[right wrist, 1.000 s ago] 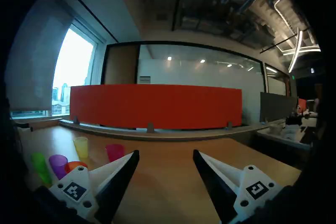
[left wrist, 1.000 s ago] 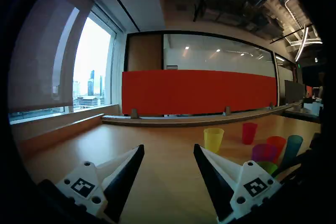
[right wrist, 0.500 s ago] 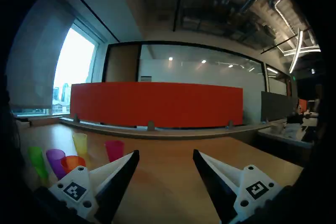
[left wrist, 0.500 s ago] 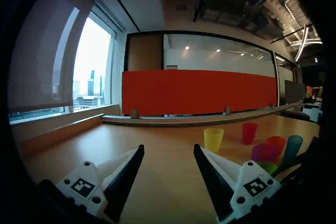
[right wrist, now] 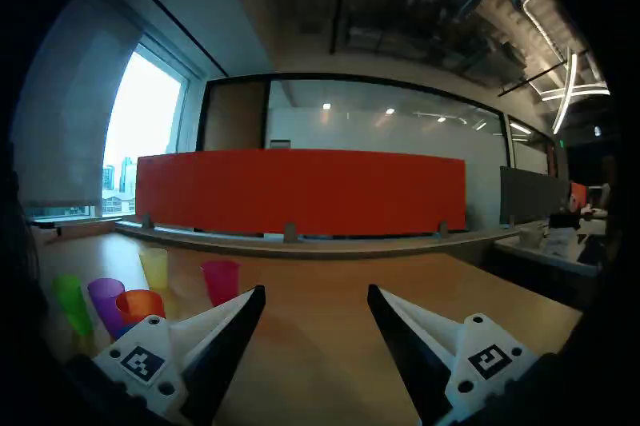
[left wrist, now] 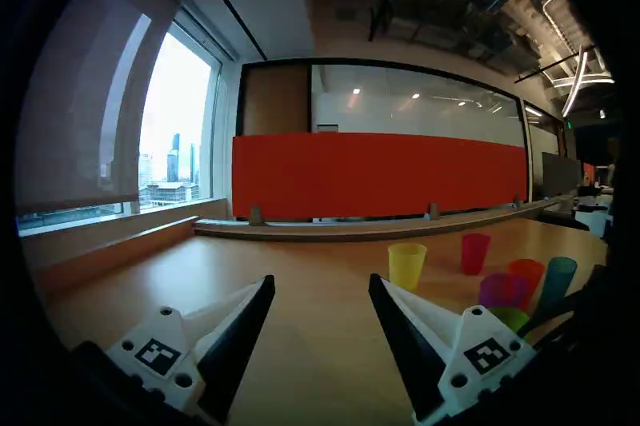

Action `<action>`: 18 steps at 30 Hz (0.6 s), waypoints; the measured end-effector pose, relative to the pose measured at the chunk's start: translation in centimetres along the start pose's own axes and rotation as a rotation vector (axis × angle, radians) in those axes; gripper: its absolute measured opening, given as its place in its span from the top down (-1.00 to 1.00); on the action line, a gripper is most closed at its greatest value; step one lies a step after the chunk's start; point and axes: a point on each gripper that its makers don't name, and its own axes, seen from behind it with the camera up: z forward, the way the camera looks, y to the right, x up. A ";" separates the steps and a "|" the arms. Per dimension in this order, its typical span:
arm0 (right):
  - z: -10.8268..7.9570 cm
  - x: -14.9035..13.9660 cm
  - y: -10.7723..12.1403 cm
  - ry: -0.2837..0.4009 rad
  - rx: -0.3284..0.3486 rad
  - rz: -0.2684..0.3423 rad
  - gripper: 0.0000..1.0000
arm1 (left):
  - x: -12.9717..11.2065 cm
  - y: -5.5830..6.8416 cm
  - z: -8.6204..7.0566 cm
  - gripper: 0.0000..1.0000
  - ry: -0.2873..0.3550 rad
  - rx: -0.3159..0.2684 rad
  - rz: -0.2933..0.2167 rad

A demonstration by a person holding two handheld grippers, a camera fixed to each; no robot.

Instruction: Pour water

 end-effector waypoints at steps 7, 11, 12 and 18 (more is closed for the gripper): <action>0.0 -0.5 0.0 -0.017 0.003 0.013 -0.98 | 0.0 0.0 0.0 -0.73 0.000 0.000 0.000; 0.1 -0.5 0.1 -0.020 0.005 0.020 -0.99 | 0.0 0.0 0.0 -0.74 0.000 0.000 0.000; 0.1 -0.5 0.1 -0.020 0.005 0.020 -0.98 | 0.0 0.0 0.0 -0.74 0.000 0.000 0.000; 0.0 -0.5 0.1 -0.019 0.008 0.020 -0.99 | 0.0 0.0 0.0 -0.74 0.000 0.000 0.000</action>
